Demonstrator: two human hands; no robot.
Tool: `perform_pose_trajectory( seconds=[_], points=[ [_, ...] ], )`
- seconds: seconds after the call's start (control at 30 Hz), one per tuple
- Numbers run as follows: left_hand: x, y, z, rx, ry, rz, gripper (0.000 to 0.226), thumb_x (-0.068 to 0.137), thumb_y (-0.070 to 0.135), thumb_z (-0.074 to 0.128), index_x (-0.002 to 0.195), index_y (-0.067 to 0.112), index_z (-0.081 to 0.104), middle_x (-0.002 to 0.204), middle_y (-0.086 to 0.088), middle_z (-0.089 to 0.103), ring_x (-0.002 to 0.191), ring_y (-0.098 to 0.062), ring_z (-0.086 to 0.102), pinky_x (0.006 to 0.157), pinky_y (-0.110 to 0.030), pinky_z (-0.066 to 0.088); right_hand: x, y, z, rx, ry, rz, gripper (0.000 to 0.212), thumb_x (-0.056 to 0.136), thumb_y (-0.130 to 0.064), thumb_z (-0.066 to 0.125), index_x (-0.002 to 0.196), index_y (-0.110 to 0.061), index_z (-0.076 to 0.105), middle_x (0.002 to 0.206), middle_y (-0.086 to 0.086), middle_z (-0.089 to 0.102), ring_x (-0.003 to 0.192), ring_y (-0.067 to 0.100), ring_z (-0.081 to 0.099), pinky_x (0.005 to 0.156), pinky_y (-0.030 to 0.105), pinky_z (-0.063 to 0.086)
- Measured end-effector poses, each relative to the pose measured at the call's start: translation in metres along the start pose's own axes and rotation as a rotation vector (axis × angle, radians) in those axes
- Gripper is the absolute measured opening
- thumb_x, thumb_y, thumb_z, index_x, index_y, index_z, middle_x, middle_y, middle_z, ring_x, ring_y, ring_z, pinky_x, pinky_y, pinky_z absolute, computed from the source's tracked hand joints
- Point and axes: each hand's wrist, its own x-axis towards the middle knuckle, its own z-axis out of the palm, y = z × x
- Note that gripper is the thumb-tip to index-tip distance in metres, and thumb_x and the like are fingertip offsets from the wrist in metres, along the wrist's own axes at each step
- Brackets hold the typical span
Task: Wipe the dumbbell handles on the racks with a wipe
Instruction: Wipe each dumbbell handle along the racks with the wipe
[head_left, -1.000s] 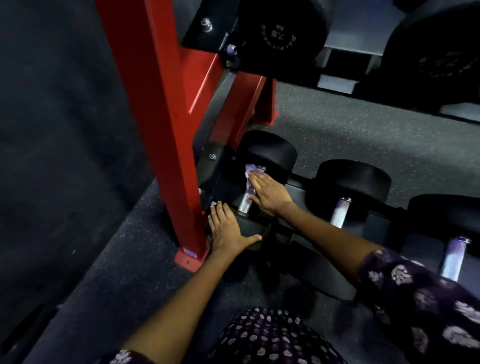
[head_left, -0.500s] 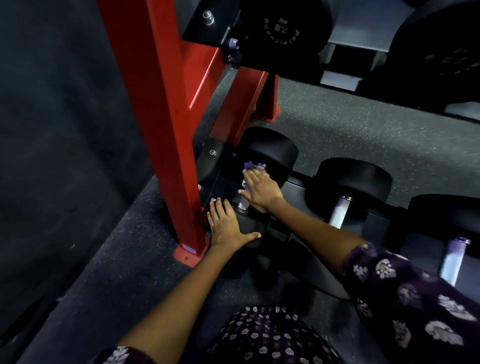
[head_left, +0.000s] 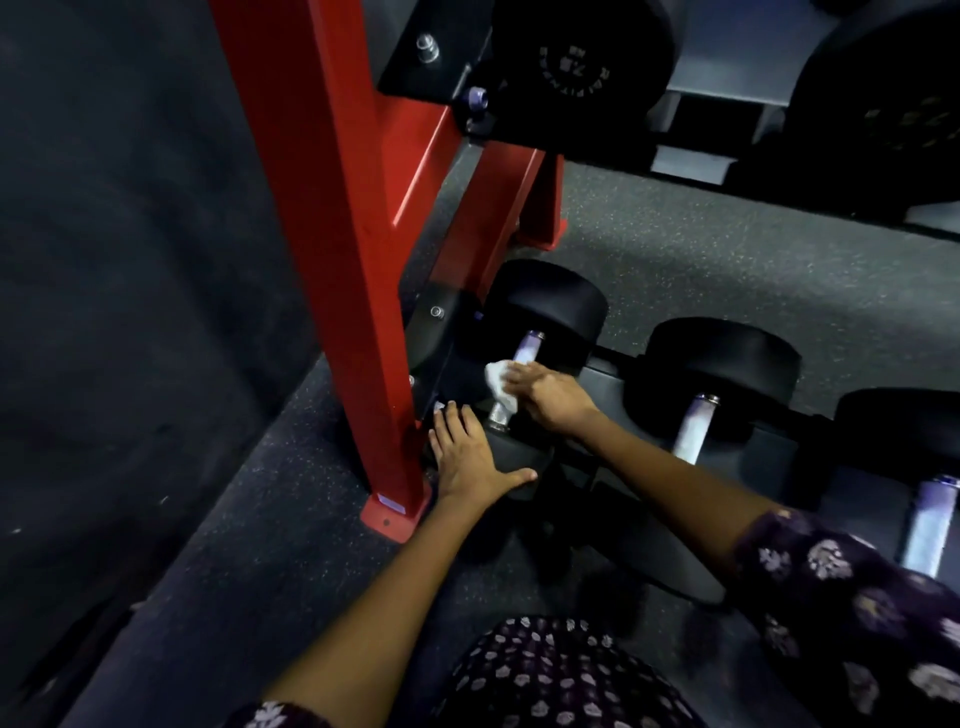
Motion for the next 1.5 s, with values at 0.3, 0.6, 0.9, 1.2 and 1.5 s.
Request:
perform_pose_trajectory(
  seconds=[0.3, 0.6, 0.9, 1.2, 1.5],
  points=[
    [0.001, -0.001, 0.002, -0.011, -0.002, -0.002, 0.130, 0.063, 0.069, 0.074, 0.151, 0.001, 0.007, 0.159, -0.016, 0.005, 0.148, -0.031, -0.003, 0.119, -0.044, 0.002, -0.008, 0.004, 0.007, 0.038, -0.181, -0.147, 0.042, 0.098, -0.022, 0.032, 0.134, -0.011, 0.050, 0.147, 0.006, 0.039, 0.138, 0.018, 0.032, 0.111, 0.017, 0.014],
    [0.001, -0.001, 0.001, -0.010, 0.000, -0.001, 0.129, 0.063, 0.068, 0.074, 0.151, 0.001, 0.007, 0.159, -0.016, 0.006, 0.148, -0.032, -0.003, 0.119, -0.044, 0.003, 0.007, -0.007, 0.010, -0.015, -0.271, -0.282, 0.047, 0.086, -0.015, 0.038, 0.127, 0.000, 0.054, 0.136, 0.019, 0.050, 0.132, 0.028, 0.041, 0.111, 0.021, 0.012],
    [0.001, -0.001, 0.001, -0.011, -0.003, 0.002, 0.129, 0.064, 0.069, 0.074, 0.151, 0.001, 0.006, 0.159, -0.017, 0.005, 0.148, -0.032, -0.003, 0.119, -0.044, 0.002, 0.025, -0.001, 0.011, -0.106, -0.156, -0.150, 0.048, 0.095, -0.028, 0.035, 0.137, -0.006, 0.044, 0.146, 0.011, 0.038, 0.140, 0.023, 0.025, 0.117, 0.032, 0.013],
    [0.001, -0.001, -0.001, -0.021, -0.010, 0.006, 0.128, 0.064, 0.068, 0.074, 0.150, 0.001, 0.007, 0.159, -0.017, 0.005, 0.148, -0.033, -0.004, 0.119, -0.045, 0.001, 0.024, 0.004, 0.007, 0.003, 0.087, -0.007, 0.030, 0.089, -0.015, 0.046, 0.106, 0.000, 0.065, 0.116, 0.017, 0.062, 0.117, 0.031, 0.054, 0.096, 0.033, 0.043],
    [-0.001, -0.004, -0.003, 0.002, -0.037, 0.053, 0.127, 0.068, 0.071, 0.069, 0.151, -0.001, 0.003, 0.159, -0.019, 0.002, 0.148, -0.036, -0.006, 0.119, -0.046, 0.000, 0.009, 0.003, -0.006, -0.023, 0.012, 0.184, 0.025, 0.084, -0.013, 0.058, 0.106, -0.011, 0.069, 0.115, 0.010, 0.066, 0.108, 0.027, 0.061, 0.083, 0.034, 0.050]
  ],
)
